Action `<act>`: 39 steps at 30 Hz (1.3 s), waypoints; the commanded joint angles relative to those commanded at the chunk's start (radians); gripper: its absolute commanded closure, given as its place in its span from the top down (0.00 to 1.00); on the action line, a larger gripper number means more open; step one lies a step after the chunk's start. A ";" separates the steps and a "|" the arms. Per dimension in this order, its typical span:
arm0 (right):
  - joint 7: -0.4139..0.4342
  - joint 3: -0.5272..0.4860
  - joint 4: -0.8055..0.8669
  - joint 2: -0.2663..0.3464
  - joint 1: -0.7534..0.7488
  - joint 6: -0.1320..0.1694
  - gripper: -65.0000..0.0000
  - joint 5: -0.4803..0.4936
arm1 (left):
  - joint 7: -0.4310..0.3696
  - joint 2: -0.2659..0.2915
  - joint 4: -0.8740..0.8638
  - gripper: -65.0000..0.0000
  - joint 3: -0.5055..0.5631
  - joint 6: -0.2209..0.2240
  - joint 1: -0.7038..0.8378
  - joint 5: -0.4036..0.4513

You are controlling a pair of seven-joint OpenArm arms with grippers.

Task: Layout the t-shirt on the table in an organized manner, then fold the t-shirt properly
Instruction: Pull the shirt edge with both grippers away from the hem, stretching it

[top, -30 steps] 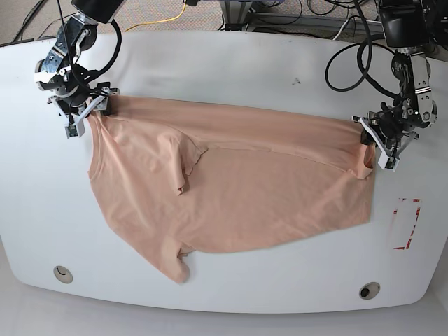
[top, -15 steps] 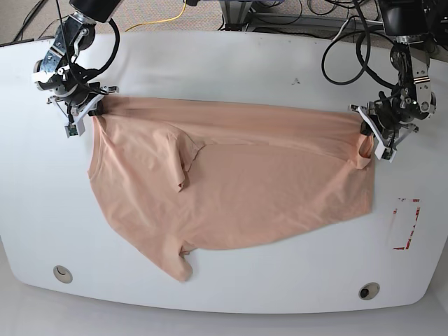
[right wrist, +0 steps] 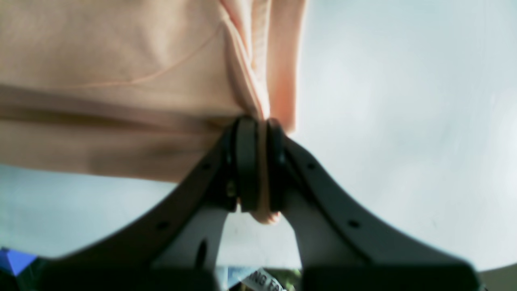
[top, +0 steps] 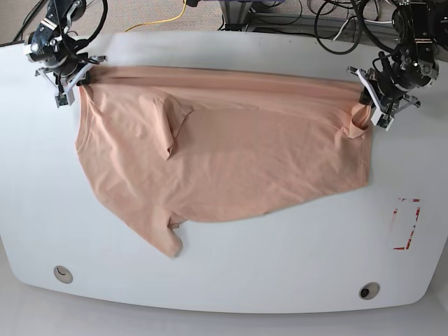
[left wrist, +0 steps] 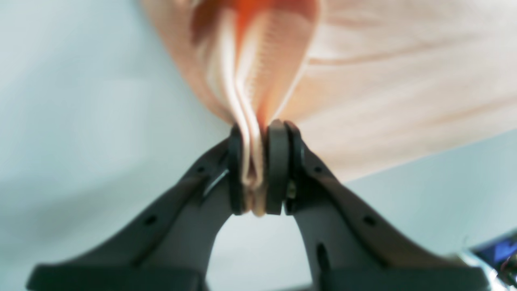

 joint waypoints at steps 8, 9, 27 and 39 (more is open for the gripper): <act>-0.002 0.000 0.043 -0.020 -0.083 0.000 0.01 0.000 | 0.000 -0.020 0.017 0.09 -0.086 -0.002 0.103 -0.005; -0.002 0.000 0.044 -0.025 -0.089 0.000 0.01 0.000 | 0.000 -0.020 0.017 0.09 -0.091 -0.002 0.112 -0.005; -0.002 0.000 0.074 -0.029 -0.115 0.000 0.01 0.000 | 0.000 -0.017 0.041 0.10 -0.170 -0.157 0.158 -0.005; -0.072 0.000 0.149 -0.029 -0.112 0.000 0.08 -0.006 | 0.000 -0.020 0.138 0.38 -0.170 -0.157 0.149 -0.006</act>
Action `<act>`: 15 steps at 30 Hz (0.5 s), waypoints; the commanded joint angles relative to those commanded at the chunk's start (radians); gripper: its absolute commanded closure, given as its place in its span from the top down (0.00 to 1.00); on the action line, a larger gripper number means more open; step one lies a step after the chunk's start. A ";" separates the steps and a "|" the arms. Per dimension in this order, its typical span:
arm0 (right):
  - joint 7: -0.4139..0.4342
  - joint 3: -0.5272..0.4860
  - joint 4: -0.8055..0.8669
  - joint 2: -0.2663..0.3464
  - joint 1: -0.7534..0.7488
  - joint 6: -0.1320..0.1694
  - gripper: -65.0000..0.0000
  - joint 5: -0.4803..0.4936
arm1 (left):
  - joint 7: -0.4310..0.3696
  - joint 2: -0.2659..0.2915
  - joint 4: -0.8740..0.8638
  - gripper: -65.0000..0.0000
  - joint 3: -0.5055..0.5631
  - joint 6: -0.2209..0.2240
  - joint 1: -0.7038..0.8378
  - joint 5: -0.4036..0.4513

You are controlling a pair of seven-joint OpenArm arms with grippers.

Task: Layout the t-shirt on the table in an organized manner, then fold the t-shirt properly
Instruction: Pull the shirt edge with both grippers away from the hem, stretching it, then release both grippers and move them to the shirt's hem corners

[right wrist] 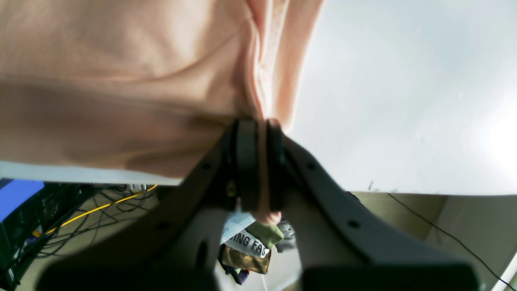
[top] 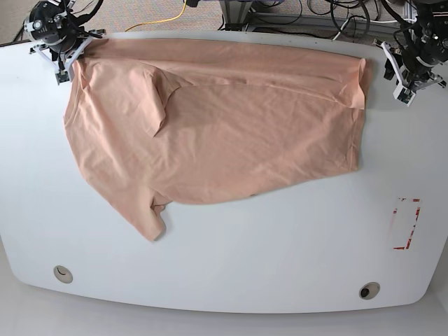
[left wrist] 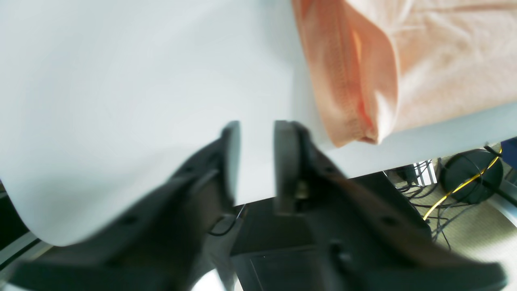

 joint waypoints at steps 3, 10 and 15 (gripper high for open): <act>-0.002 0.000 0.025 0.000 0.000 0.000 0.24 0.000 | 0.000 0.000 0.005 0.44 0.000 0.000 -0.026 0.000; -0.003 0.000 0.071 0.003 0.002 0.000 0.81 0.000 | 0.000 0.000 0.006 0.50 0.000 0.000 -0.129 -0.002; -0.003 0.003 0.071 0.006 0.049 0.000 1.00 -0.002 | 0.000 0.006 0.005 0.50 0.015 0.000 -0.239 -0.002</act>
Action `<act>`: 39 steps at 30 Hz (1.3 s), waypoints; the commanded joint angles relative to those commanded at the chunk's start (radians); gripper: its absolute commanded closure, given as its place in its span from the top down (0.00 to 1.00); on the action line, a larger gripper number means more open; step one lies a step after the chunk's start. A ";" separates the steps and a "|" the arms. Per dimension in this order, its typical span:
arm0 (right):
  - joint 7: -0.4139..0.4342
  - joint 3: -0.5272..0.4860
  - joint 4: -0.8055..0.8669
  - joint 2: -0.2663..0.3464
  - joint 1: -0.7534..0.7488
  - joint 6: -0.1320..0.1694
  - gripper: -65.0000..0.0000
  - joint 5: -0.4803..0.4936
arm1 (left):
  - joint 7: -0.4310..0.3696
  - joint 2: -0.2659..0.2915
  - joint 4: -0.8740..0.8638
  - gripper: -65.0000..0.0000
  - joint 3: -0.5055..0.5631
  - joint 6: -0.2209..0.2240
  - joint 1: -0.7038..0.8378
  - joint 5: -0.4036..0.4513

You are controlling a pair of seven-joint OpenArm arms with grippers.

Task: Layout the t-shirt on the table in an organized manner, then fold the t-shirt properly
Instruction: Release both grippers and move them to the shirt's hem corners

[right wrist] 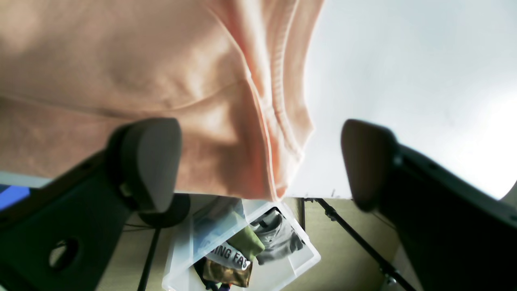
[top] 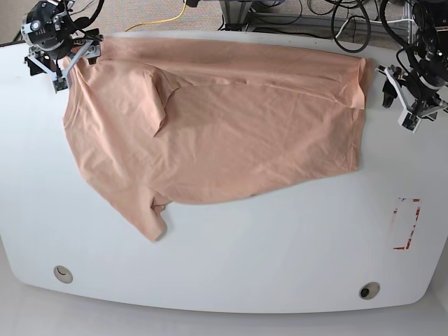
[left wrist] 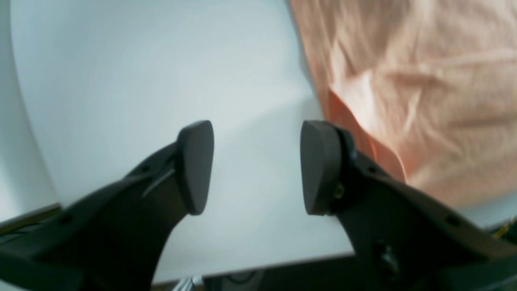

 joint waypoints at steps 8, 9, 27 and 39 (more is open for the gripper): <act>0.000 0.018 -0.011 0.000 0.095 0.000 1.00 0.002 | 0.000 0.069 -0.009 0.49 0.132 0.006 -0.167 0.009; 0.000 0.017 -0.011 -0.002 0.121 0.000 1.00 0.002 | 0.000 0.094 -0.011 0.49 0.152 0.008 -0.196 0.012; 0.005 -0.140 -0.385 0.032 0.631 0.000 1.00 -0.002 | -0.002 0.278 -0.288 0.50 0.094 0.008 -0.480 0.344; 0.284 -0.275 -0.911 0.161 0.916 0.000 1.00 -0.002 | -0.003 0.233 -0.443 0.49 0.066 0.008 -0.580 0.344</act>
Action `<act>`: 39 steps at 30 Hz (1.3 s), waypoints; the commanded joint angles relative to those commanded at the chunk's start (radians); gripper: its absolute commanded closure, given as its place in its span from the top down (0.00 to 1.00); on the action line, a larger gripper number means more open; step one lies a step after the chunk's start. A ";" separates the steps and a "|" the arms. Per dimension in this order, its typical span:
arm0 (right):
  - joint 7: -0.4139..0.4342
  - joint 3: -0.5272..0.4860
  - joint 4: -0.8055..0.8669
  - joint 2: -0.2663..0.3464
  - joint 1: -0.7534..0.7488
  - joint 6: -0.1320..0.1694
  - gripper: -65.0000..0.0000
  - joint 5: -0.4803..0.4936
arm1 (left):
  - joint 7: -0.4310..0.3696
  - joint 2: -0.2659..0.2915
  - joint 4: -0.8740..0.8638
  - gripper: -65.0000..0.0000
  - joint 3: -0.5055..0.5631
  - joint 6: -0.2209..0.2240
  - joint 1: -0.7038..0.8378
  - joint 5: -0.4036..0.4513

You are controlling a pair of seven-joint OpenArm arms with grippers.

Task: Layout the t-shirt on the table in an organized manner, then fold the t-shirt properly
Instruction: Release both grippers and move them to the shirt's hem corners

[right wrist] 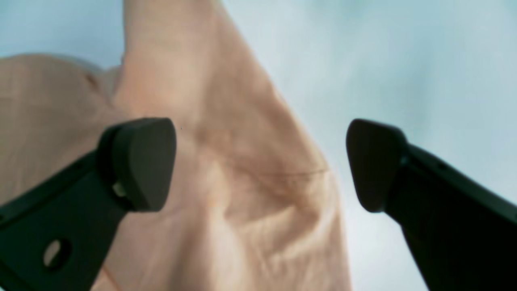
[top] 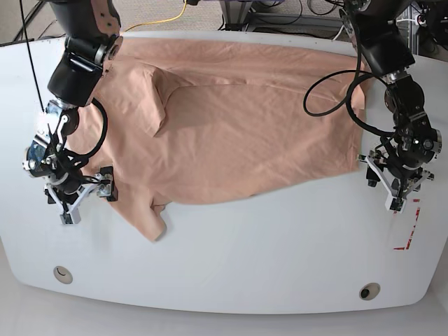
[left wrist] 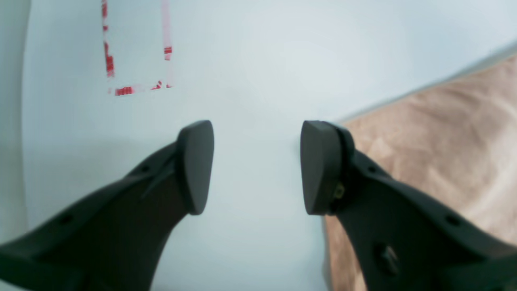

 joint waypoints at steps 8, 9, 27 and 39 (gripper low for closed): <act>0.239 -0.060 -0.377 0.086 0.101 0.000 1.00 0.002 | 0.000 0.003 -0.002 0.49 -0.002 0.000 0.002 -0.002; 0.275 -0.068 -0.420 0.094 0.103 0.000 1.00 0.002 | 0.000 0.003 -0.002 0.49 -0.002 0.000 0.002 -0.002; 0.319 -0.110 -0.473 0.008 0.078 0.000 0.96 0.005 | 0.000 0.006 -0.005 0.49 -0.002 0.000 0.005 0.000; 0.319 -0.112 -0.471 -0.008 0.081 0.000 0.13 0.003 | 0.000 0.008 -0.163 0.50 -0.086 0.000 -0.009 -0.006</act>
